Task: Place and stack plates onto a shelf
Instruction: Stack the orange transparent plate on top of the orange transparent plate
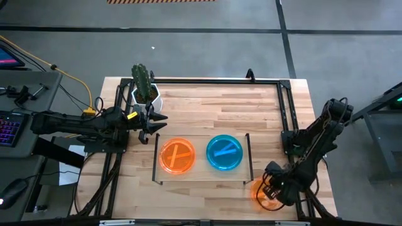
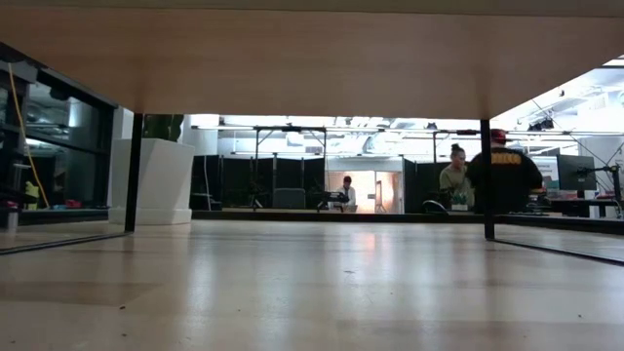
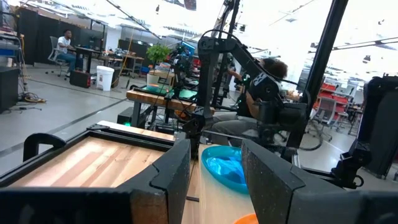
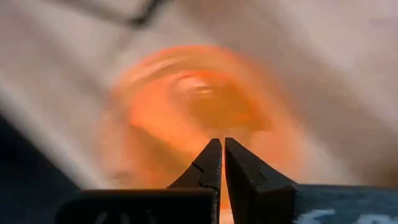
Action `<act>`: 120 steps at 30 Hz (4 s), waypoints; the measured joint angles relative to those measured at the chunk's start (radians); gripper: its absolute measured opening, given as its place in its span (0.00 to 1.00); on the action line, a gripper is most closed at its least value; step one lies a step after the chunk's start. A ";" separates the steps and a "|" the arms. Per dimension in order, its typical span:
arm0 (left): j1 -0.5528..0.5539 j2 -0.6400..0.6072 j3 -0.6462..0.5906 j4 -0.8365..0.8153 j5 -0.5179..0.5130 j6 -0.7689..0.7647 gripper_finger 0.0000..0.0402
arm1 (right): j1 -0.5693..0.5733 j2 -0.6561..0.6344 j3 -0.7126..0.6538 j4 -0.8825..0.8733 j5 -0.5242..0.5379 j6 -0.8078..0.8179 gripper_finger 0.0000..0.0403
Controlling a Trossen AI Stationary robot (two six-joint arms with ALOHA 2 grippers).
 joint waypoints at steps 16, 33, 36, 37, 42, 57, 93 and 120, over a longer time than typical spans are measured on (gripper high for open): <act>0.000 0.000 0.000 0.000 0.000 0.000 0.34 | 0.000 0.230 0.002 0.363 -0.195 -0.105 0.00; 0.000 0.000 0.000 0.002 0.000 0.000 0.34 | -0.007 0.267 0.011 -0.049 -0.263 0.020 0.00; 0.000 0.000 0.000 0.002 0.000 0.000 0.34 | -0.007 0.273 0.006 -0.142 -0.220 0.086 0.00; 0.000 0.000 0.000 0.002 0.000 0.000 0.34 | -0.007 0.276 0.002 -0.173 -0.202 0.109 0.00; 0.000 0.000 0.000 0.003 0.000 0.000 0.34 | -0.007 0.281 -0.001 -0.246 -0.111 0.224 0.00; 0.000 0.000 0.000 0.003 0.000 0.008 0.34 | -0.125 0.282 -0.004 -0.347 0.038 0.128 0.00; 0.000 0.000 0.000 0.007 -0.027 0.026 0.34 | -0.371 0.264 -0.230 -0.240 0.245 0.019 0.00; 0.000 0.000 0.000 0.007 -0.027 0.026 0.34 | -0.734 0.264 -0.244 -0.157 0.392 -0.309 0.00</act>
